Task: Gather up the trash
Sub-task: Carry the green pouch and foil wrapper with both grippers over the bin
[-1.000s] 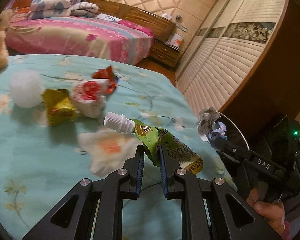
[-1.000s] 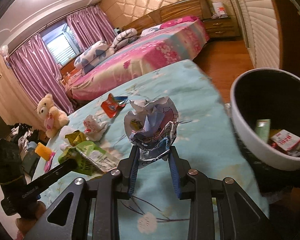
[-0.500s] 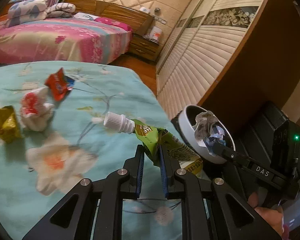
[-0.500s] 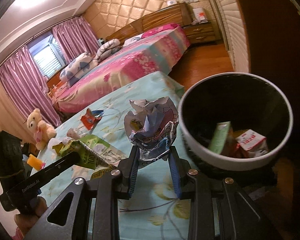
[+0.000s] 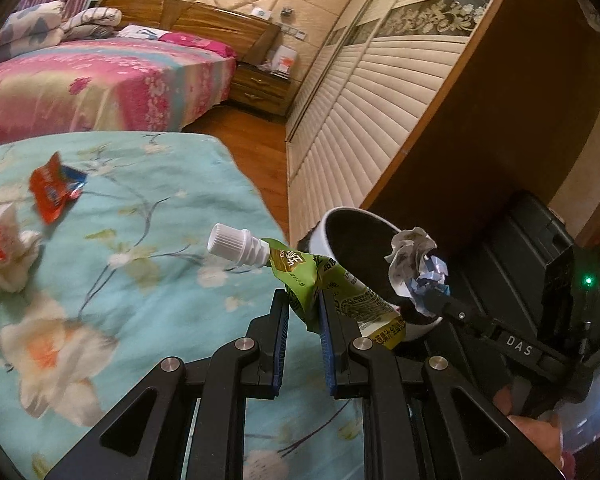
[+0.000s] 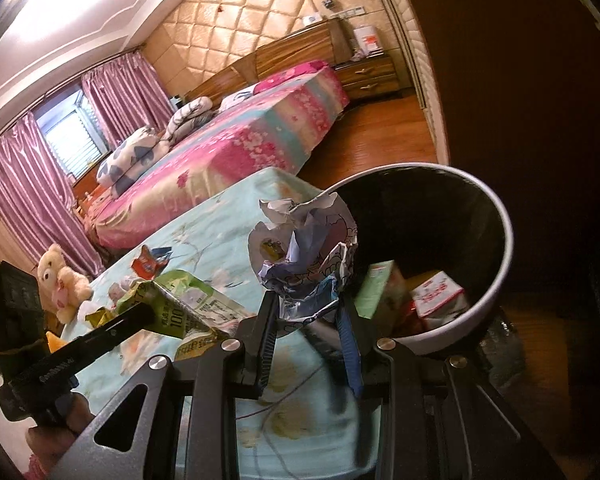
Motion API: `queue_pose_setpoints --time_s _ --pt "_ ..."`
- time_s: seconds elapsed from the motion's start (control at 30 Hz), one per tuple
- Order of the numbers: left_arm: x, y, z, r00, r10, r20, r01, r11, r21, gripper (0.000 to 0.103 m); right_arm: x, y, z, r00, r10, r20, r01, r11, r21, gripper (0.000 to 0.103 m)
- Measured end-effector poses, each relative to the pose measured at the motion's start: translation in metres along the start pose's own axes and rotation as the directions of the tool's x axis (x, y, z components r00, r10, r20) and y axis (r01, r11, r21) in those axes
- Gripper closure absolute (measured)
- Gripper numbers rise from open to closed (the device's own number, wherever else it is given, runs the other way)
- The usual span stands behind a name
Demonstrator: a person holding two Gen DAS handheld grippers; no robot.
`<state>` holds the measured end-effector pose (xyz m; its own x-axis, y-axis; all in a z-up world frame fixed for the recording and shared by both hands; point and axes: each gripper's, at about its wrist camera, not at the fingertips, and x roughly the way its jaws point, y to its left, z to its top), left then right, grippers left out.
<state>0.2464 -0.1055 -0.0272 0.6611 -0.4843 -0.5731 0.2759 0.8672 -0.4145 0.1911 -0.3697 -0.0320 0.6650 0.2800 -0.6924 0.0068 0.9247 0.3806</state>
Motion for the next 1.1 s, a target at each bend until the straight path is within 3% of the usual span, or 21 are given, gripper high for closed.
queue_pose_setpoints --time_s 0.47,1.1 --pt "0.060 -0.036 0.019 0.999 -0.019 -0.030 0.022 0.997 0.072 0.090 -0.002 -0.039 0.015 0.998 -0.061 0.011 0.060 0.997 0.051 0.073" --pt "0.096 -0.058 0.026 0.997 -0.023 -0.076 0.034 0.990 0.137 0.089 0.001 -0.054 0.025 0.996 -0.093 0.000 0.093 0.994 0.053 0.073"
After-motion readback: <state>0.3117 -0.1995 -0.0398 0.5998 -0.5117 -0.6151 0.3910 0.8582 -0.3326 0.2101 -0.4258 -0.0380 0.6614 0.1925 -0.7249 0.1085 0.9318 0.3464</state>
